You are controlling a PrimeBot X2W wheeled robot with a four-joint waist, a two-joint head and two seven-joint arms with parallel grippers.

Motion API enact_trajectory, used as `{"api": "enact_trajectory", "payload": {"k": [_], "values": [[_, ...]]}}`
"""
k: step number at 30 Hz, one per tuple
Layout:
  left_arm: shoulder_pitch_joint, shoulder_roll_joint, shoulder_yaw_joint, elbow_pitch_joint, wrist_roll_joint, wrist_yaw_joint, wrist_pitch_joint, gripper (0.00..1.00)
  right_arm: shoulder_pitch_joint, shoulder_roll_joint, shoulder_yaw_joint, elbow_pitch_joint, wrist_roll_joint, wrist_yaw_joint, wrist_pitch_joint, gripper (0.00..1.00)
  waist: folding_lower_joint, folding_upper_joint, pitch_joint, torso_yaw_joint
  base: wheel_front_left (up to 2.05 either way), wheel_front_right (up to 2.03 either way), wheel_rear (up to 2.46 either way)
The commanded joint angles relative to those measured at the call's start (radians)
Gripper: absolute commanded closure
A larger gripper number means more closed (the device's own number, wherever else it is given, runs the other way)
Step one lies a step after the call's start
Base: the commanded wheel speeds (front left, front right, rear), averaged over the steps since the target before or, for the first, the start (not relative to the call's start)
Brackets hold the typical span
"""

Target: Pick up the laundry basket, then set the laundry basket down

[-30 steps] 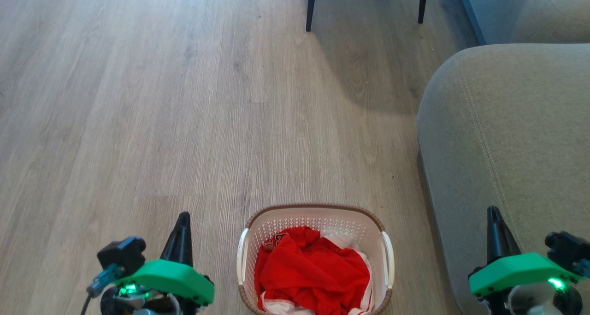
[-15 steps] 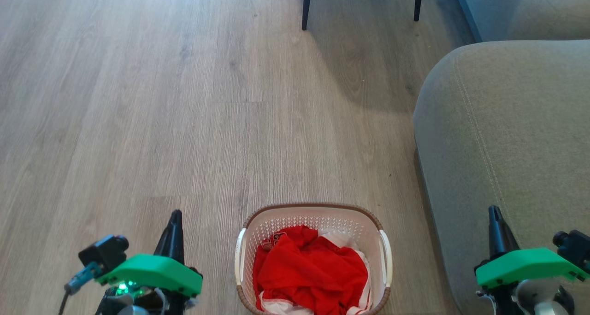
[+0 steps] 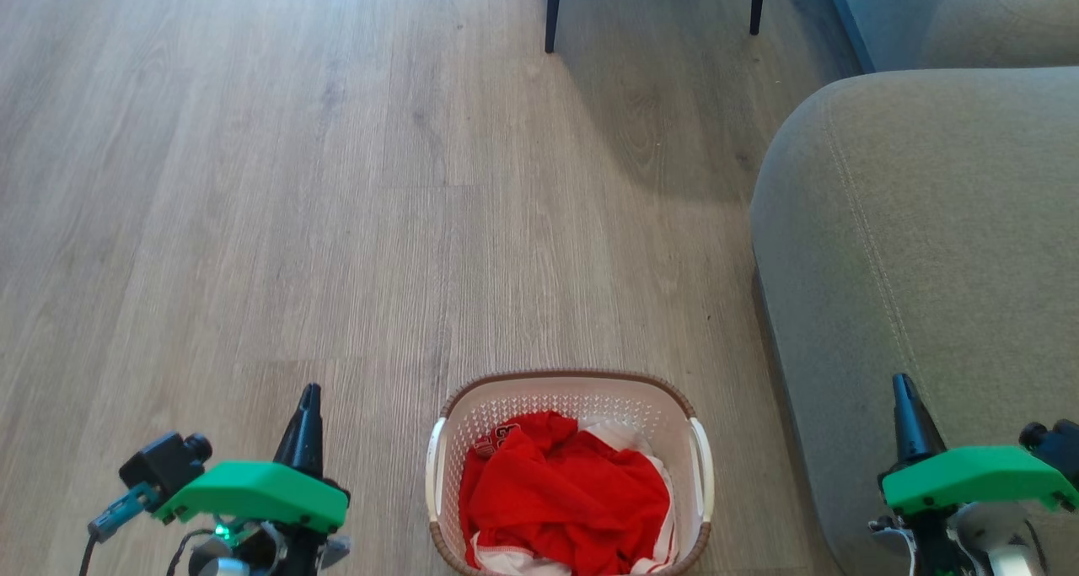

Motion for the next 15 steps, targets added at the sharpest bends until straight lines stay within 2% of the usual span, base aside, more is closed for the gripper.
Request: {"api": "enact_trajectory", "payload": {"k": [1, 15], "values": [[-0.059, 0.015, 0.027, -0.028, -0.023, -0.011, 0.002, 1.00, -0.049, -0.009, 0.002, -0.026, 0.023, 0.004, 0.008, 1.00, 0.0000, 0.0000, 0.000, -0.001, 0.00, 0.00, 0.00], [-0.072, 0.017, 0.069, -0.021, -0.183, -0.033, 0.041, 1.00, -0.067, -0.010, -0.007, -0.011, 0.178, 0.004, 0.048, 1.00, 0.0000, 0.0000, 0.003, -0.011, 0.00, 0.00, 0.00]]}}
